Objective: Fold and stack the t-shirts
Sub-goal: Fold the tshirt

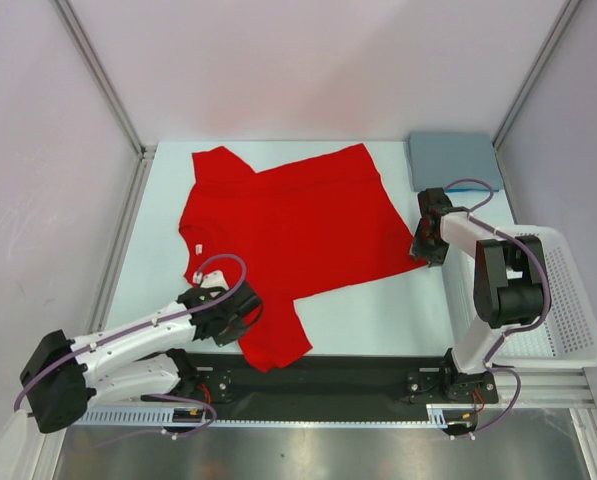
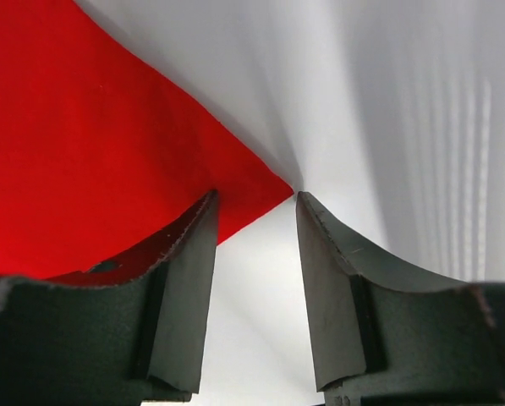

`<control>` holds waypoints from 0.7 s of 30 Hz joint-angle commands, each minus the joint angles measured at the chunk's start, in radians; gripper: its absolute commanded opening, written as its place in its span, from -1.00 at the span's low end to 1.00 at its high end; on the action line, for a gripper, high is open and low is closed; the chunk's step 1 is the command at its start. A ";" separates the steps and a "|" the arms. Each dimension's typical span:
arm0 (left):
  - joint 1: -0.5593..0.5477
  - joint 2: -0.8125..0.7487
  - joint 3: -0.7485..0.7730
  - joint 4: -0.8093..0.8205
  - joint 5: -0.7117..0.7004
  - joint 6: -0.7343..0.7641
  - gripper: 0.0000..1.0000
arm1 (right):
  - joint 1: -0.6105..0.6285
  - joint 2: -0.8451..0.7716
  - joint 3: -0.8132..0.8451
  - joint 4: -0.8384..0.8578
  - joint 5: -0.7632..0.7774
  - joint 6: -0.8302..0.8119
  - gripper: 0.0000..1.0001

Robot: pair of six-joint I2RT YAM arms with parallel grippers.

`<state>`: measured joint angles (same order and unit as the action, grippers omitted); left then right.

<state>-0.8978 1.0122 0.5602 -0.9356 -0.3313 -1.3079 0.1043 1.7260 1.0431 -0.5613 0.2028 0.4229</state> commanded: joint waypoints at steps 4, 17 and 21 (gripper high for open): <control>0.007 -0.050 0.023 -0.034 -0.037 0.025 -0.99 | -0.011 0.023 -0.052 0.087 0.040 0.010 -0.35; 0.007 -0.184 0.023 -0.058 -0.032 0.050 -0.99 | -0.012 -0.054 -0.091 0.038 0.037 -0.012 -0.88; 0.007 -0.216 0.067 -0.066 -0.041 0.078 -0.99 | -0.012 -0.075 -0.054 0.014 0.032 -0.029 -0.88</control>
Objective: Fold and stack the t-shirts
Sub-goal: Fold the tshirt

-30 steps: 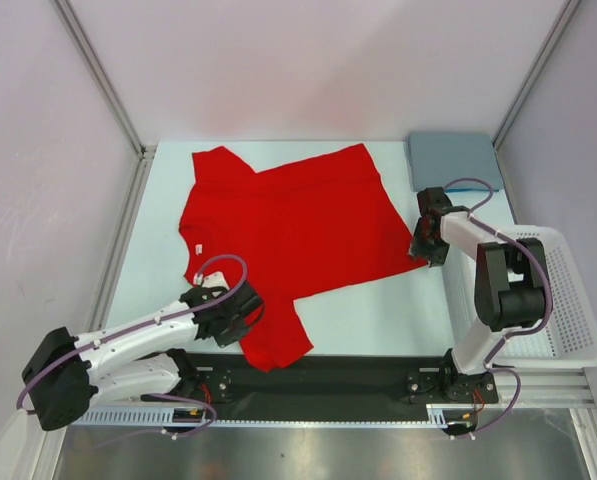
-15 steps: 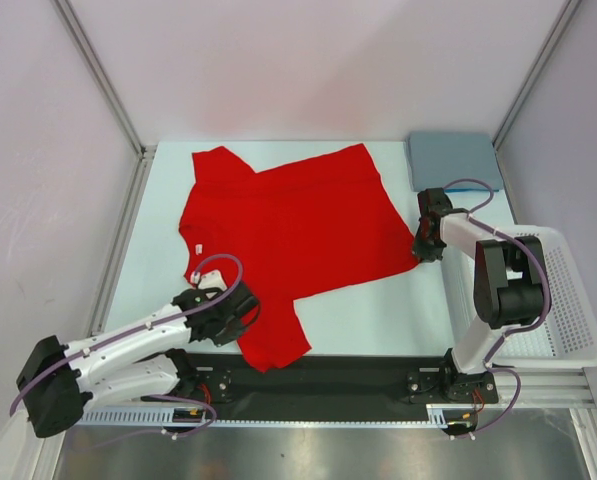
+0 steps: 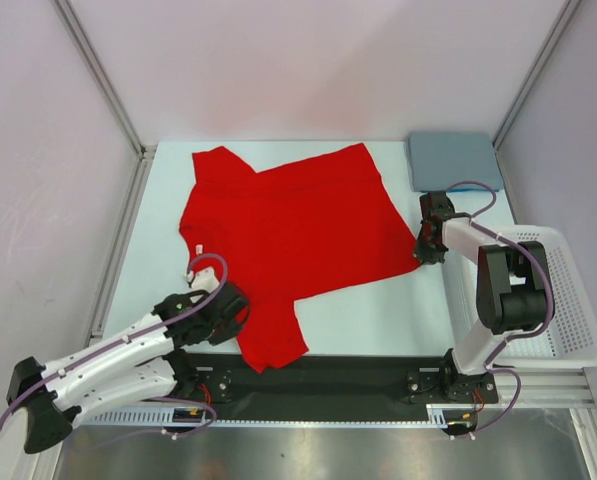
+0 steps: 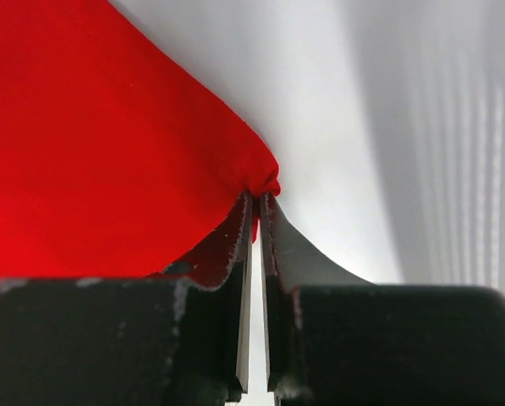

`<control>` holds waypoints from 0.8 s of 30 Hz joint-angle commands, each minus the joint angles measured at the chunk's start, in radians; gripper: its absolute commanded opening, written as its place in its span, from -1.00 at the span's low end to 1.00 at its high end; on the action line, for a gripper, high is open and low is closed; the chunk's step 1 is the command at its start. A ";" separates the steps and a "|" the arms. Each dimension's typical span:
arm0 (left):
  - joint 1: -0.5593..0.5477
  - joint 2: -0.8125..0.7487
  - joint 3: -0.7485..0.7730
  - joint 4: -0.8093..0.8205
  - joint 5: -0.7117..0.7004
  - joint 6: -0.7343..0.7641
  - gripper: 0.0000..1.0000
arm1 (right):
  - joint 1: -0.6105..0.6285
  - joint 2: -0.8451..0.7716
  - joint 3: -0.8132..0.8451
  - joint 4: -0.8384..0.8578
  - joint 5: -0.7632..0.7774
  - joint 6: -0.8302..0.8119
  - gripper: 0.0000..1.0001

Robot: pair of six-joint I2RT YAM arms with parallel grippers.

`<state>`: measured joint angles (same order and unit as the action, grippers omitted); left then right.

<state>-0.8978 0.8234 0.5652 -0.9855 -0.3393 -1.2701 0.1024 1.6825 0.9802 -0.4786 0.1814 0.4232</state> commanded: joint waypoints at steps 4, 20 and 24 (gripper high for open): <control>0.007 -0.027 0.122 -0.045 -0.066 0.061 -0.99 | -0.009 -0.041 0.066 -0.098 0.026 -0.037 -0.87; 0.344 0.134 0.404 0.065 -0.069 0.455 -0.99 | 0.008 0.066 0.305 -0.175 -0.128 -0.121 -0.77; 0.436 0.187 0.466 0.128 -0.046 0.552 -0.99 | 0.010 0.112 0.389 -0.195 -0.145 -0.132 -0.79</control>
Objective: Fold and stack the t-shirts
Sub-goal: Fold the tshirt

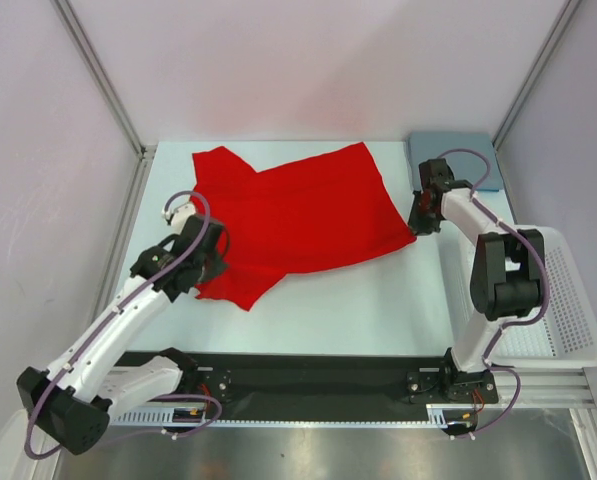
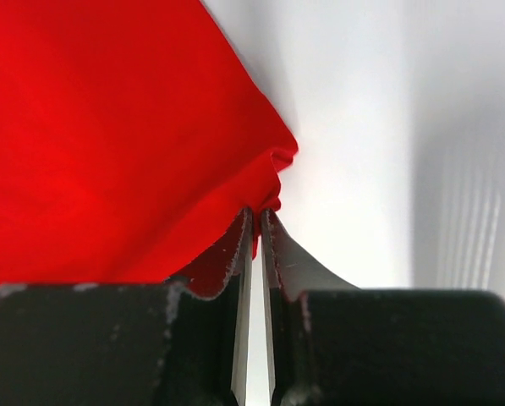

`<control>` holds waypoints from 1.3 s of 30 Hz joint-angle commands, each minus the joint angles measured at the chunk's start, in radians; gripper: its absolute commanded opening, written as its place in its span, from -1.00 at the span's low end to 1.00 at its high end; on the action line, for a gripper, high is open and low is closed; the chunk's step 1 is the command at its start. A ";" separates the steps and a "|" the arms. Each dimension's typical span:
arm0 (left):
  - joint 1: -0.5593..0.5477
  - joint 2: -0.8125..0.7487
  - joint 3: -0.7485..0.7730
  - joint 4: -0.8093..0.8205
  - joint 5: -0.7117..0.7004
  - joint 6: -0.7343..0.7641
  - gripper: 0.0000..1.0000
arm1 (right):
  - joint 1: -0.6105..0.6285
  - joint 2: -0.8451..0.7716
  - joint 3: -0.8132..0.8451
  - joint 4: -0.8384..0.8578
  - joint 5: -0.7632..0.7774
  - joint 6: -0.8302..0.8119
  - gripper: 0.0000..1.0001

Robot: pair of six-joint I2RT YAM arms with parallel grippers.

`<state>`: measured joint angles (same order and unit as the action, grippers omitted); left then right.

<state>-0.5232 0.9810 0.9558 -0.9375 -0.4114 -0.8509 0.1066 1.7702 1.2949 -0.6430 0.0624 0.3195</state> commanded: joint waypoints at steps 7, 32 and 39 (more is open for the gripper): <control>0.163 0.159 0.152 0.187 0.121 0.226 -0.99 | 0.008 0.127 0.223 -0.069 -0.042 -0.039 -0.81; 0.322 0.420 0.281 0.227 0.158 0.289 -0.99 | -0.005 0.457 0.633 -0.161 -0.107 -0.057 -0.80; 0.341 0.435 0.282 0.232 0.141 0.288 -0.99 | -0.005 0.492 0.675 -0.162 -0.139 -0.048 -0.79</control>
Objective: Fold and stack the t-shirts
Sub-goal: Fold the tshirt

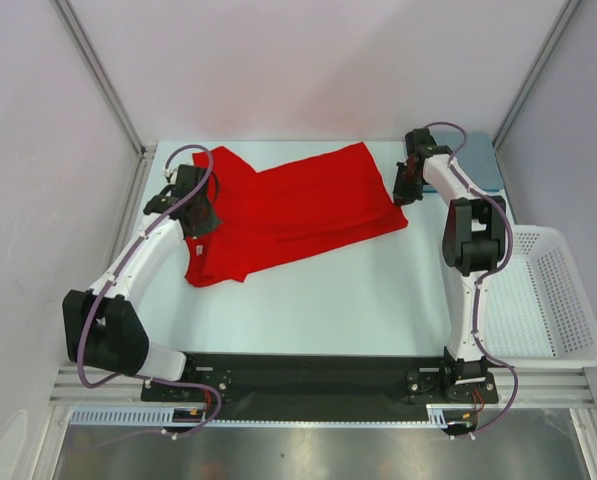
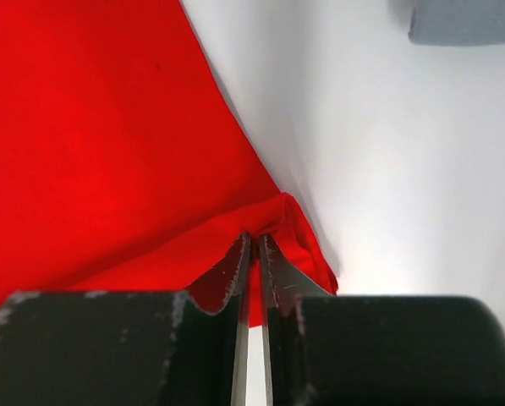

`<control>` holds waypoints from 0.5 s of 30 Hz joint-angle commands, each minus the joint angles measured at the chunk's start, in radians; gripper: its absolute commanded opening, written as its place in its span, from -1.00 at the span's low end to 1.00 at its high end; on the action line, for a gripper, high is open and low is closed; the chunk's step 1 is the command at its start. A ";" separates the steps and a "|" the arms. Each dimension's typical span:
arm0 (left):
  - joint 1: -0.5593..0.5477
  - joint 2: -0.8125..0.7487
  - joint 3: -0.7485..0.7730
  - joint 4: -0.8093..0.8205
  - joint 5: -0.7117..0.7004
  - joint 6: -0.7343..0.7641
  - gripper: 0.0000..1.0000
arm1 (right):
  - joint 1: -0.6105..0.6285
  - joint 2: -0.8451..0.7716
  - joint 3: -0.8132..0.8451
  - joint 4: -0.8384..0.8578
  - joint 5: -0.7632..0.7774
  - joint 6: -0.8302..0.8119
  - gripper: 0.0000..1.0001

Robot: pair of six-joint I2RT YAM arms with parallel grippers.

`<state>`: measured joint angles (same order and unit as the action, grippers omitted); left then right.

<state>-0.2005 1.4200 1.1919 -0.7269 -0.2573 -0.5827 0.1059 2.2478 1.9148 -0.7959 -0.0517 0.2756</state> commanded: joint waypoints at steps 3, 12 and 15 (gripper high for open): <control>0.029 0.002 0.046 0.026 -0.010 0.021 -0.99 | -0.003 0.030 0.073 -0.017 -0.025 -0.006 -0.78; 0.049 0.053 0.064 0.038 -0.002 0.035 -0.99 | -0.002 0.061 0.118 -0.031 -0.037 0.002 -0.76; 0.056 0.066 0.069 0.046 0.003 0.037 -1.00 | -0.002 0.076 0.142 -0.043 -0.036 0.008 -0.74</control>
<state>-0.1619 1.4780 1.2118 -0.7143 -0.2558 -0.5739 0.1062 2.3009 1.9968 -0.8181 -0.0792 0.2771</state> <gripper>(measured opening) 0.005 0.124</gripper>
